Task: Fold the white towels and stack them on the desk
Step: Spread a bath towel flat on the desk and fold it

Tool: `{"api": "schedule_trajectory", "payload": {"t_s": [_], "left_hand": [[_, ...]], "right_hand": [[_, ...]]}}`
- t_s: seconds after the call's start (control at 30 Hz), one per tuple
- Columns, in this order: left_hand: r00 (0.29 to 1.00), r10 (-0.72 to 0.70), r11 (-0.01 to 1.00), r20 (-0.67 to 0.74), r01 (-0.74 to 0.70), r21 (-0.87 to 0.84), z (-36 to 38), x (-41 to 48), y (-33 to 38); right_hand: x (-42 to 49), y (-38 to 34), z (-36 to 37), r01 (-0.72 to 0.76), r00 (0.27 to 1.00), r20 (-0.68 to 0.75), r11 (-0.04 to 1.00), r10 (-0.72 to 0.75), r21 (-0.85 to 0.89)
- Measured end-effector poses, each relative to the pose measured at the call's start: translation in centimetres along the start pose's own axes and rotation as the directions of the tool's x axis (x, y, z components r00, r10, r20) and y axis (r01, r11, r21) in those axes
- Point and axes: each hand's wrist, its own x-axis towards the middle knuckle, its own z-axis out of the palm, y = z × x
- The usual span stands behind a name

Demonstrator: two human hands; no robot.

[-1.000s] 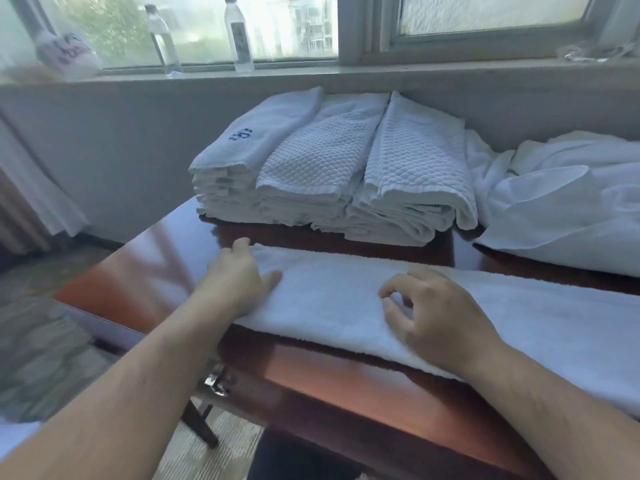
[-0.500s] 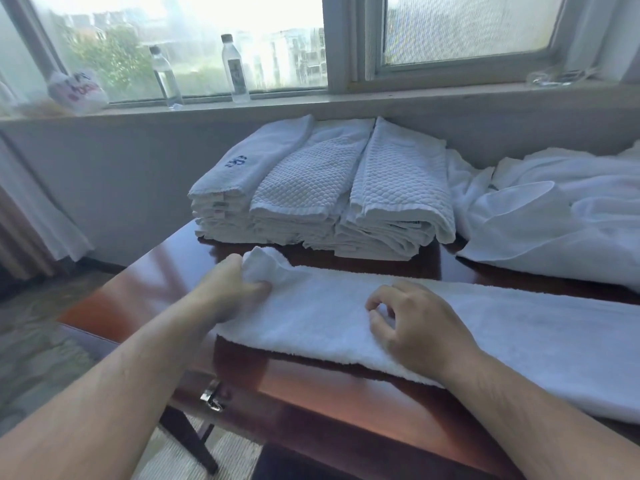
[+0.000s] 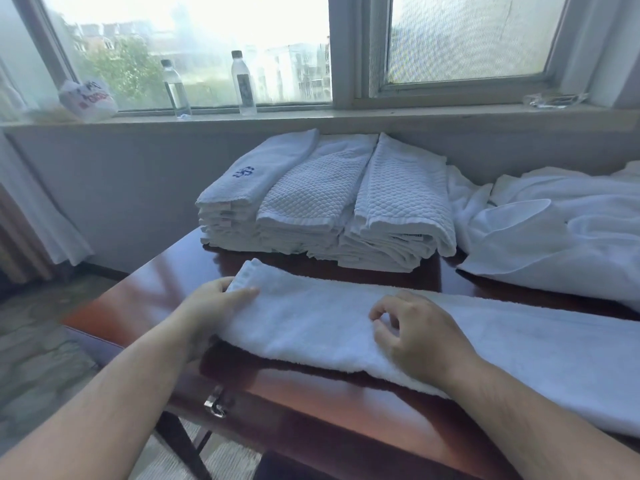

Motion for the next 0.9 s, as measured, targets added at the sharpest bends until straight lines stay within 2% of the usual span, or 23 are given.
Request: {"api": "schedule_trajectory", "payload": {"t_s": [0.13, 0.23, 0.33, 0.4, 0.47, 0.53, 0.57, 0.63, 0.73, 0.83, 0.9], "left_hand": [[0.989, -0.005, 0.965, 0.145, 0.043, -0.259, -0.1, -0.8, 0.1], [0.957, 0.06, 0.952, 0.282, 0.031, -0.305, 0.1, -1.8, 0.7], [0.925, 0.169, 0.944, 0.341, -0.052, -0.325, 1.5, -2.5, 2.1], [0.904, 0.209, 0.944, 0.374, -0.086, -0.318, 3.3, -3.0, 3.6], [0.879, 0.239, 0.954, 0.412, -0.134, -0.268, 5.6, -3.5, 5.5], [0.841, 0.263, 0.961, 0.474, -0.184, -0.205, 8.4, -4.3, 7.6], [0.814, 0.275, 0.961, 0.512, -0.214, -0.177, 10.0, -4.8, 8.5], [0.783, 0.288, 0.955, 0.551, -0.275, -0.107, 13.6, -5.7, 9.8], [0.802, 0.311, 0.933, 0.509, -0.361, -0.001, 19.4, -6.9, 10.9], [0.771, 0.284, 0.94, 0.57, -0.342, -0.004, 25.1, -7.6, 11.1], [0.745, 0.255, 0.934, 0.616, -0.355, 0.043, 28.7, -8.2, 11.0]], "right_hand": [[0.3, 0.0, -0.2, -0.071, 0.997, 0.029, 0.994, 0.069, 0.079], [0.7, -0.7, -1.0, -0.196, 0.979, 0.115, 0.941, 0.171, 0.274], [1.0, -1.2, -2.3, -0.298, 0.952, 0.193, 0.864, 0.238, 0.405], [0.9, -1.5, -3.3, -0.372, 0.928, 0.245, 0.734, 0.28, 0.568], [0.7, -1.4, -4.5, -0.437, 0.896, 0.309, 0.515, 0.318, 0.737], [0.1, -0.7, -5.8, -0.467, 0.869, 0.361, 0.317, 0.339, 0.826], [-0.3, -0.2, -6.5, -0.476, 0.858, 0.381, 0.256, 0.344, 0.841], [-1.4, 1.3, -8.0, -0.484, 0.846, 0.401, 0.19, 0.35, 0.854], [-3.7, 4.1, -10.1, -0.445, 0.844, 0.379, 0.103, 0.38, 0.889], [-6.5, 7.1, -12.2, -0.366, 0.833, 0.353, -0.053, 0.426, 0.929], [-8.3, 8.9, -13.3, -0.346, 0.814, 0.352, -0.101, 0.463, 0.933]]}}
